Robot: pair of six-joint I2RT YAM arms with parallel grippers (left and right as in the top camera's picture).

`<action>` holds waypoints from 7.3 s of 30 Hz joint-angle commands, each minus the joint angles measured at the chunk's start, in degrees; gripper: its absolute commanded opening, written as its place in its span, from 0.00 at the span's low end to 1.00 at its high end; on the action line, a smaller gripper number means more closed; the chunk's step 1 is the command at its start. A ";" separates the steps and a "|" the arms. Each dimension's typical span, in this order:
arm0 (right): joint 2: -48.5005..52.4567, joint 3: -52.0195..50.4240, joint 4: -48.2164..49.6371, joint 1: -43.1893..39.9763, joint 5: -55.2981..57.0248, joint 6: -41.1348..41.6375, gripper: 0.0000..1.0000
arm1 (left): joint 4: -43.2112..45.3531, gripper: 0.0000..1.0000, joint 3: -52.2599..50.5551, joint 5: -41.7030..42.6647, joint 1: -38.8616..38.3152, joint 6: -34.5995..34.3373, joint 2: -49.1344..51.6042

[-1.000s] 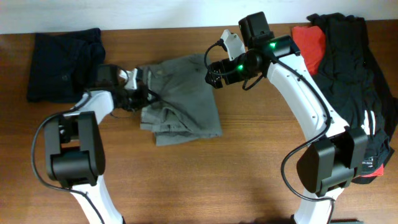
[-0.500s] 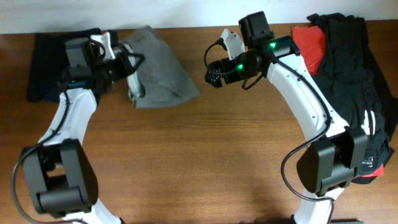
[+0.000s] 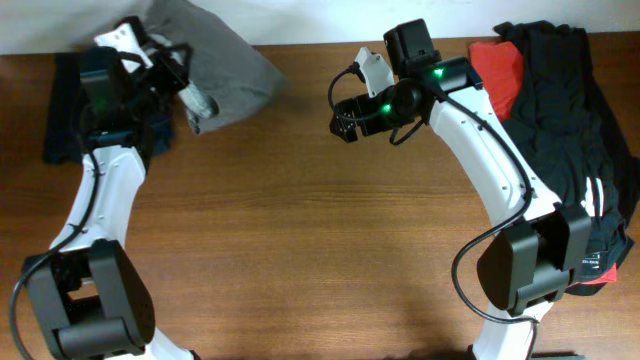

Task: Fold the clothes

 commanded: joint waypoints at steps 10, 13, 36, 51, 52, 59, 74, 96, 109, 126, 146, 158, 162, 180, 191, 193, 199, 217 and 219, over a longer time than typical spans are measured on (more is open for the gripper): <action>-0.52 0.42 -0.17 0.07 -0.33 -0.57 1.00 | 1.88 0.01 1.66 -6.88 12.33 -2.08 -2.60; -0.52 0.42 -0.17 0.07 -0.33 -0.52 1.00 | 1.79 0.01 1.66 -8.87 13.62 -3.93 -2.56; -0.52 0.42 -2.73 0.17 -0.35 -0.33 0.99 | 14.67 0.01 1.66 -16.61 15.91 -11.61 10.49; -0.20 0.37 -1.16 0.15 -0.31 -0.37 0.99 | -23.02 0.56 1.66 -10.43 24.41 -3.08 12.83; -0.20 0.37 -0.96 0.17 -0.31 -0.37 0.99 | -24.30 0.63 1.66 -9.99 24.83 -1.64 12.83; -0.20 0.31 -0.52 0.17 -0.33 -0.37 0.99 | -26.23 0.77 1.88 -2.23 26.21 6.84 11.54; -0.20 0.31 0.04 0.15 -0.31 -0.37 0.99 | -31.63 0.79 2.29 -1.40 24.20 42.36 -6.73; -0.20 0.13 0.76 0.17 -0.31 -0.37 0.99 | 21.42 0.99 2.29 -17.46 17.14 53.66 25.59; -0.20 0.02 -1.31 0.17 -0.33 -0.37 0.99 | 18.73 0.99 2.93 -22.95 16.06 49.13 30.49; -3.41 17.77 -6.93 -2.64 5.90 -3.63 0.99 | -19.43 0.99 13.51 -22.53 13.33 42.58 -2.10; -11.52 53.24 -23.08 -6.58 9.97 -3.39 0.99 | -31.85 0.99 13.49 -19.21 6.21 42.62 -16.31; -11.23 52.48 -28.92 -6.58 15.08 -3.58 0.99 | -46.40 0.99 13.49 -19.21 6.21 42.60 -16.31; -12.46 52.43 -28.79 -6.58 15.19 -3.61 0.99 | -51.08 0.99 13.49 -19.21 6.21 42.62 -16.31; -44.22 -1.27 1.11 -9.35 25.11 -3.56 0.99 | -55.91 0.99 13.49 -19.21 6.21 42.60 -16.31; -70.71 -50.51 30.27 -13.44 20.46 -3.56 0.99 | -55.91 0.99 13.49 -19.21 6.21 42.60 -16.31; -75.76 -58.29 34.80 -13.77 19.67 -3.58 0.99 | -55.91 0.99 13.49 -19.21 6.21 42.62 -16.31; -89.02 -75.82 41.31 -13.60 19.34 -3.58 0.99 | -55.91 0.99 13.49 -19.21 6.21 42.60 -16.31; -111.25 -101.63 50.53 -12.44 22.16 -3.58 0.99 | -55.91 0.99 13.49 -19.21 6.21 42.62 -16.31; -112.28 -103.27 51.15 -11.93 23.08 -3.58 0.99 | -55.91 0.99 13.49 -19.21 6.21 42.60 -16.31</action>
